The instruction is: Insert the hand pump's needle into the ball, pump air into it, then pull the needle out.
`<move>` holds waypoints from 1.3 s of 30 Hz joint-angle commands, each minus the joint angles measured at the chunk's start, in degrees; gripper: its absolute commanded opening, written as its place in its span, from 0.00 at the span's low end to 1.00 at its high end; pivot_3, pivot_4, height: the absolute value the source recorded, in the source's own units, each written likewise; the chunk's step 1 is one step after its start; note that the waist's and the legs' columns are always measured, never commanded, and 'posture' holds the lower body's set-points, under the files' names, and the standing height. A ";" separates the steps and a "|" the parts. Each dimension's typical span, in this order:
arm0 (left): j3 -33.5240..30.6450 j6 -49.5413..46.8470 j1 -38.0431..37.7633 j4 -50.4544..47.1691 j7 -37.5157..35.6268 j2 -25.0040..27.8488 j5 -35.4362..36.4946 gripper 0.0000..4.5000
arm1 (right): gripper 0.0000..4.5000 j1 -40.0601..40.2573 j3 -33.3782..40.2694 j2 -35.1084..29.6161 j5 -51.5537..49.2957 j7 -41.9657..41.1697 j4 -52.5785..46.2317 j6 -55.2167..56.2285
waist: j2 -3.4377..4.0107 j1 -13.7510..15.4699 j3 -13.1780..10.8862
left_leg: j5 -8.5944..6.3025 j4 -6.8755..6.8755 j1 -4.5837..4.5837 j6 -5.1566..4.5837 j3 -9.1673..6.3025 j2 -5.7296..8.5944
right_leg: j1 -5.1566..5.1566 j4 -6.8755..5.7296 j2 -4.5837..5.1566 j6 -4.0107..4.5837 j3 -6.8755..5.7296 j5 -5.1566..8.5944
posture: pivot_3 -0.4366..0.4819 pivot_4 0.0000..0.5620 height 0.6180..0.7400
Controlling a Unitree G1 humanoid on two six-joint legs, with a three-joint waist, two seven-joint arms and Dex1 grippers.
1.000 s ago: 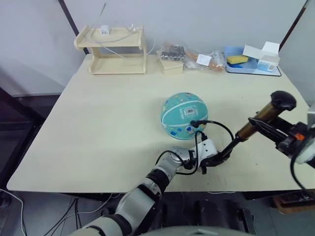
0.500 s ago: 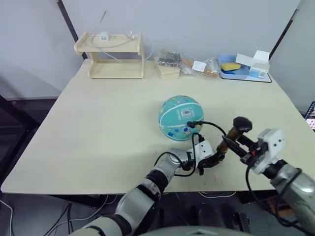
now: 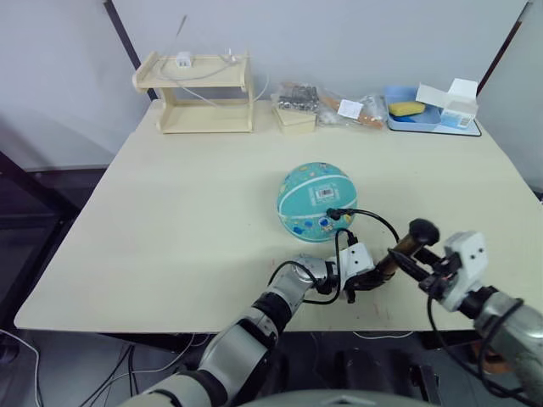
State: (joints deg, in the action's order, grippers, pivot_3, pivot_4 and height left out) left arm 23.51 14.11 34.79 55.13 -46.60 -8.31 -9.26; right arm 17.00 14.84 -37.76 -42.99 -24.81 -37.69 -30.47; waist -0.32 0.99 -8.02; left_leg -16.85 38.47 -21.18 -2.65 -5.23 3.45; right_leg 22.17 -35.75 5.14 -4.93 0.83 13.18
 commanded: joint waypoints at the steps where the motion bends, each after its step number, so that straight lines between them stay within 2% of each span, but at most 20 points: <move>1: 0.29 -2.36 -0.73 3.85 0.30 -0.36 -1.06 0.23 | 0.22 -4.34 17.36 -6.41 -16.10 5.22 -9.77 -3.08 | 0.04 0.03 -0.07 | 0.01 0.01 -0.21 0.00 -0.02 0.01 | 0.22 -0.03 0.00 0.00 -0.02 0.00 | 0.48 0.27 1.00; 3: 0.45 -2.28 -0.61 4.02 0.26 -0.40 -0.92 0.23 | 0.22 -5.39 23.74 -10.33 -24.43 8.33 -10.62 -4.86 | 0.14 0.02 -0.22 | 0.03 0.10 -0.58 0.00 -0.02 0.01 | 0.59 -0.12 -0.02 0.02 -0.03 -0.03 | 0.48 0.27 1.00; 6: 0.61 -2.19 -0.54 4.09 0.16 -0.41 -0.78 0.23 | 0.22 -4.98 30.62 -14.90 -33.97 11.40 -11.06 -7.17 | 0.12 0.11 -0.27 | 0.03 0.11 -0.62 -0.01 -0.04 0.02 | 0.60 -0.12 -0.01 0.03 -0.05 -0.03 | 0.48 0.27 1.00; 9: 0.76 -2.11 -0.55 4.11 0.05 -0.38 -0.61 0.23 | 0.22 -3.86 33.90 -17.69 -39.36 13.51 -11.48 -8.85 | -0.01 0.13 -0.36 | 0.01 0.11 -0.67 -0.02 -0.02 0.03 | 0.60 -0.10 0.00 0.03 -0.07 -0.03 | 0.48 0.27 1.00; 11: 0.86 -2.09 -0.63 4.05 0.00 -0.42 -0.52 0.23 | 0.22 -2.36 30.14 -17.32 -35.53 13.27 -12.07 -10.19 | -0.15 0.13 -0.45 | 0.01 0.11 -0.66 -0.03 -0.02 0.03 | 0.60 -0.10 0.01 0.03 -0.06 -0.03 | 0.48 0.27 1.00; 15: 0.88 -2.09 -0.73 3.90 0.00 -0.44 -0.38 0.23 | 0.22 -0.92 17.76 -13.16 -25.51 11.41 -11.45 -9.75 | -0.25 0.07 -0.47 | 0.02 0.14 -0.58 -0.03 0.01 0.02 | 0.53 -0.11 -0.02 0.01 -0.04 -0.02 | 0.48 0.27 1.00; 18: 0.73 -2.21 -0.85 3.49 0.10 -0.25 -0.26 0.23 | 0.22 0.46 4.92 -9.48 -13.12 7.88 -6.39 -6.47 | -0.58 -0.09 -0.23 | 0.02 0.17 -0.53 -0.02 0.00 0.00 | 0.49 -0.11 -0.06 0.01 -0.05 -0.02 | 0.48 0.27 1.00; 21: 0.45 -2.58 -1.13 2.84 0.25 -0.10 -0.25 0.23 | 0.22 1.22 -4.38 -4.82 -2.75 4.56 0.57 -0.90 | -0.96 -0.20 0.32 | 0.02 0.17 -0.33 -0.02 0.00 -0.02 | 0.32 -0.12 -0.11 0.00 -0.06 -0.01 | 0.48 0.27 1.00; 25: 0.09 -3.06 -1.18 2.21 0.32 -0.01 -0.35 0.23 | 0.22 1.05 -12.34 0.04 6.90 1.51 8.23 5.00 | -1.25 -0.32 0.44 | -0.01 0.05 0.54 0.00 0.02 -0.12 | -0.43 -0.01 -0.12 -0.26 -0.06 0.18 | 0.48 0.27 1.00; 27: -0.14 -3.26 -1.18 2.02 0.38 -0.05 -0.43 0.23 | 0.22 0.18 -16.07 2.59 11.34 0.25 13.19 7.77 | -1.34 -0.37 0.65 | -0.02 0.03 0.60 0.01 0.01 -0.21 | -0.48 -0.01 -0.13 -0.31 -0.08 0.21 | 0.48 0.27 1.00; 30: -0.10 -3.46 -1.40 1.61 0.32 -0.12 -0.56 0.23 | 0.22 -0.51 -18.10 5.16 14.40 -1.36 16.84 9.95 | -1.25 -0.34 0.85 | -0.01 0.01 0.65 0.02 0.00 -0.26 | -0.48 -0.01 -0.17 -0.30 -0.10 0.20 | 0.48 0.27 1.00; 33: -0.06 -3.56 -1.46 1.48 0.25 -0.09 -0.59 0.23 | 0.22 0.05 -16.90 5.46 15.39 -2.34 15.76 10.53 | -1.05 -0.31 0.94 | -0.01 0.01 0.63 0.03 0.01 -0.25 | -0.46 -0.01 -0.18 -0.29 -0.09 0.20 | 0.48 0.27 1.00; 37: 0.14 -3.19 -1.11 2.54 0.56 -0.13 -1.00 0.23 | 0.22 0.89 -8.70 3.22 10.37 -2.15 6.58 8.43 | -0.84 -0.16 0.84 | -0.01 -0.01 0.52 0.02 -0.01 -0.22 | -0.42 -0.01 -0.16 -0.28 -0.09 0.20 | 0.48 0.27 1.00; 39: 0.35 -3.06 -1.01 3.01 0.70 -0.20 -1.28 0.23 | 0.22 0.71 -3.77 1.78 6.41 -1.59 1.55 6.63 | -0.47 -0.04 0.49 | -0.01 -0.02 0.41 0.02 -0.03 -0.15 | -0.36 -0.01 -0.11 -0.27 -0.07 0.20 | 0.48 0.27 1.00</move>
State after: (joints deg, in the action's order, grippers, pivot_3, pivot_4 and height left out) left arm 23.50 12.69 34.66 55.32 -46.17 -8.30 -9.41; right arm 17.11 5.40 -34.16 -32.50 -26.35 -30.44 -21.28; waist -0.79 0.95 -7.53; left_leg -16.86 38.45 -20.84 -2.63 -5.27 3.34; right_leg 21.87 -35.76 5.06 -5.20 0.77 13.38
